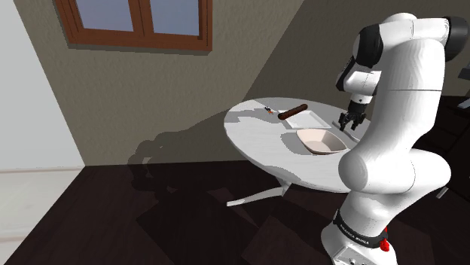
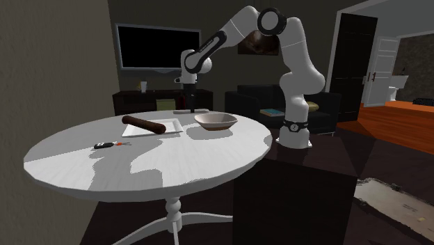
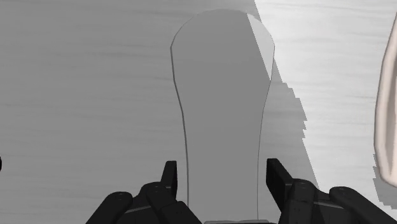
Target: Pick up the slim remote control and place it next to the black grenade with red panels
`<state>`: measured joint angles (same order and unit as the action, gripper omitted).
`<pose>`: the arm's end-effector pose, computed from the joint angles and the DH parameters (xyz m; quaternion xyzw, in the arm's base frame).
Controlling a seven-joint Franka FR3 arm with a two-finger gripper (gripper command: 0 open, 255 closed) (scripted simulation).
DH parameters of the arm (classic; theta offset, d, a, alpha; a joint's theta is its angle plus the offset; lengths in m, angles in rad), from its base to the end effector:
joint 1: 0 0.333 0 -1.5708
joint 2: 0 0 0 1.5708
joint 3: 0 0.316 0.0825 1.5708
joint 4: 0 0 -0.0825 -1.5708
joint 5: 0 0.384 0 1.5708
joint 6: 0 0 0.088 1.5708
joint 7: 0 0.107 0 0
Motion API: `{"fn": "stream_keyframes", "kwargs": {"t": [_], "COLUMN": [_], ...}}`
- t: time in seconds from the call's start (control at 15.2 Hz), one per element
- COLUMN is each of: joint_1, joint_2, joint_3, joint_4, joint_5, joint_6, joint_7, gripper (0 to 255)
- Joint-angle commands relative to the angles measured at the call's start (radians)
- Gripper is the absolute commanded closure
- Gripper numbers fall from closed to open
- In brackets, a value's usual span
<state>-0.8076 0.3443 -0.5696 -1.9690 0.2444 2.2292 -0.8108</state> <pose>0.1372 -0.5880 0.3200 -0.9403 0.3401 0.0008 0.0102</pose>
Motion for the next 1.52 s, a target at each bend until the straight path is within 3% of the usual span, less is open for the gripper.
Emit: {"fn": "stream_keyframes", "kwargs": {"t": [0.0,0.73,0.79,1.12,1.45], "joint_1": [-0.005,-0.014,-0.014,-0.014,0.008], "joint_2": [0.02,0.051,0.05,0.051,-0.026], "joint_3": [0.007,0.02,0.019,0.02,-0.011], "joint_4": [-0.002,-0.012,-0.012,-0.012,0.025], "joint_5": [0.014,0.038,0.038,0.038,-0.021], "joint_6": [0.019,0.055,0.055,0.055,-0.045], "joint_7": [-0.008,-0.023,-0.023,-0.023,0.015], "gripper": [255,255,0,0,0]}}
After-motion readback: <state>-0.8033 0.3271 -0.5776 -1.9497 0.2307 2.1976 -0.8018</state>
